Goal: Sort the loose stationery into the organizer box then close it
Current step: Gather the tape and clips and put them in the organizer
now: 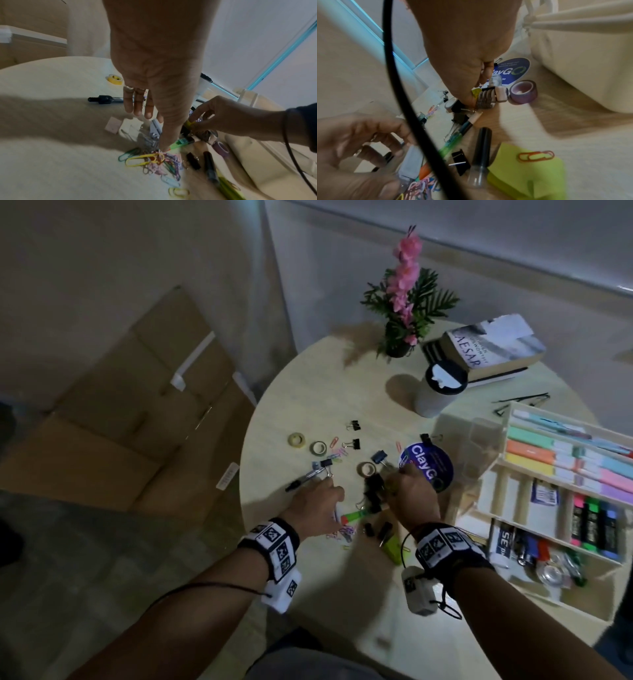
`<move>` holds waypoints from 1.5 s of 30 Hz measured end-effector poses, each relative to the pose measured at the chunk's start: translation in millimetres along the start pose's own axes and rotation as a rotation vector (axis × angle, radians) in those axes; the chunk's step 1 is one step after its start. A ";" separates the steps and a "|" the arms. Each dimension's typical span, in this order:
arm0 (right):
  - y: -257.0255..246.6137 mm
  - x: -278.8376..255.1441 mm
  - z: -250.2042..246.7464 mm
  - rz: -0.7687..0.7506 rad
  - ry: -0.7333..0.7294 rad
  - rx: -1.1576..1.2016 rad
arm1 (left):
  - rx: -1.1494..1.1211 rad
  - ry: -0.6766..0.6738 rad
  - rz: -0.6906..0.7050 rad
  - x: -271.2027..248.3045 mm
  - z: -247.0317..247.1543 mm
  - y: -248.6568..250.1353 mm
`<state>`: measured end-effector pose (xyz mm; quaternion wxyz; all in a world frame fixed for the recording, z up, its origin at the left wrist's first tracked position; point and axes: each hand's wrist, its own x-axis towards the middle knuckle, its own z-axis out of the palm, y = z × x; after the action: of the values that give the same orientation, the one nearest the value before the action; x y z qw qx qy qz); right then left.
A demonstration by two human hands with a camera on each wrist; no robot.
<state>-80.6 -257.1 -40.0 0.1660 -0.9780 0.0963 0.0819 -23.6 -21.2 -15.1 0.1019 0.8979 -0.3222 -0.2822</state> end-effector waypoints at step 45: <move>230.2 -165.3 -119.7 0.268 0.503 0.626 | -0.385 0.151 0.472 109.4 -5.3 337.4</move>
<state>-274.9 -484.5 32.2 0.4140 -0.8489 0.2803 -0.1715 -127.1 -351.1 64.1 0.3562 0.7810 -0.4538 -0.2393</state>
